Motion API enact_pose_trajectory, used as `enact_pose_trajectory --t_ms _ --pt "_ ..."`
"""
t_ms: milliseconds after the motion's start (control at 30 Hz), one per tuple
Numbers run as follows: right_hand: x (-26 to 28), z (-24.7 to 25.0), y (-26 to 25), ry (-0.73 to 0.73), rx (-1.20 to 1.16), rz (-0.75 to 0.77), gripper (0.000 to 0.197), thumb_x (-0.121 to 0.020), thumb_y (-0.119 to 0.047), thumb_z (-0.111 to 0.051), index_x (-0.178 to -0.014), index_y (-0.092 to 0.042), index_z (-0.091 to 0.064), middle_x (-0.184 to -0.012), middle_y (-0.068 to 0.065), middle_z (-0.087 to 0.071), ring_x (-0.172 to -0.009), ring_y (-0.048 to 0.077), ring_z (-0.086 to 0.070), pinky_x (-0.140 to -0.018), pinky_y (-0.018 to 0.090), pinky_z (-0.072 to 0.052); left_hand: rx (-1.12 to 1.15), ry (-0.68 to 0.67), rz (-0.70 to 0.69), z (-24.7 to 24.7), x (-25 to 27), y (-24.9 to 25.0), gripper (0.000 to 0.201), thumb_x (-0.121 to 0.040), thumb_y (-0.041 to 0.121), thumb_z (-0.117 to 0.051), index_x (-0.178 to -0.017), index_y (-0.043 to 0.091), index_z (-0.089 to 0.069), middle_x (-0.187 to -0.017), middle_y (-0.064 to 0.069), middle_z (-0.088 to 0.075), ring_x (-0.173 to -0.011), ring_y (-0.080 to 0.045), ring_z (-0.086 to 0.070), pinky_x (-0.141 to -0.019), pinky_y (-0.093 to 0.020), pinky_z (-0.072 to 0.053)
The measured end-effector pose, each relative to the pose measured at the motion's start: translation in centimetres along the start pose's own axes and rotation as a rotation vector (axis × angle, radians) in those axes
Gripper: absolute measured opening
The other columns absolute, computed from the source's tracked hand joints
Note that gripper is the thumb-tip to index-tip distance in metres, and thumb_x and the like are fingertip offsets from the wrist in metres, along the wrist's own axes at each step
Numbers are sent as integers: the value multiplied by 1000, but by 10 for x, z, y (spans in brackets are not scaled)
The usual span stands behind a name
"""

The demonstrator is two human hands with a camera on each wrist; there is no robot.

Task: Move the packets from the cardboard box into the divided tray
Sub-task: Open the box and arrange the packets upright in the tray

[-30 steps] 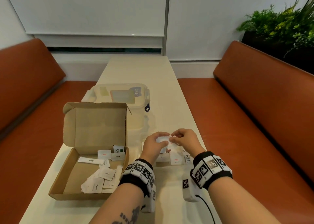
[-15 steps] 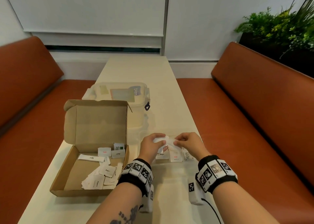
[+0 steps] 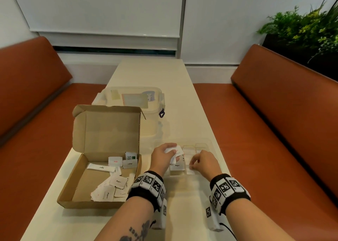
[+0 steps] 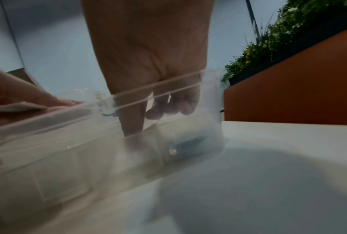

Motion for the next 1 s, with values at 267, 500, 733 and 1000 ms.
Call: enact_pose_trajectory --t_ms 267,500,733,1000 --pt "-4 -5 -3 -12 2 25 39 -70 -4 -70 -66 -22 -36 -68 -5 -47 -59 11 -40 -52 21 -32 71 -62 92 -3 1 4 39 -82 -14 -45 -98 12 -71 -110 -11 -61 -89 -25 -67 -70 -31 -59" --pt "-4 2 -7 49 -127 8 16 -81 -7 -63 -84 -18 -52 -73 -7 -51 -67 14 -49 -57 23 -37 17 -121 63 -3 4 7 48 -82 -17 -45 -110 14 -67 -117 -10 -57 -99 -32 -64 -71 -34 -60" --pt "-6 25 -30 31 -484 88 16 -83 -15 -70 -99 -14 -68 -77 -3 -62 -71 9 -57 -65 12 -44 -34 -165 47 -7 5 6 45 -82 -15 -53 -111 18 -65 -118 -12 -59 -104 -32 -63 -87 -48 -55" --pt "-4 32 -9 -7 -411 21 6 -79 -16 -76 -79 -12 -71 -62 -7 -60 -56 3 -52 -53 9 -39 89 -74 100 -1 2 5 30 -93 -9 -44 -113 7 -60 -90 -12 -63 -75 -24 -65 -65 -31 -58"
Point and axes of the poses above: each hand's wrist, its own x-axis away from the middle knuckle, its own z-axis out of the back of the hand, y = z × x, the point moved 1 cm from there along -x, towards the middle knuckle
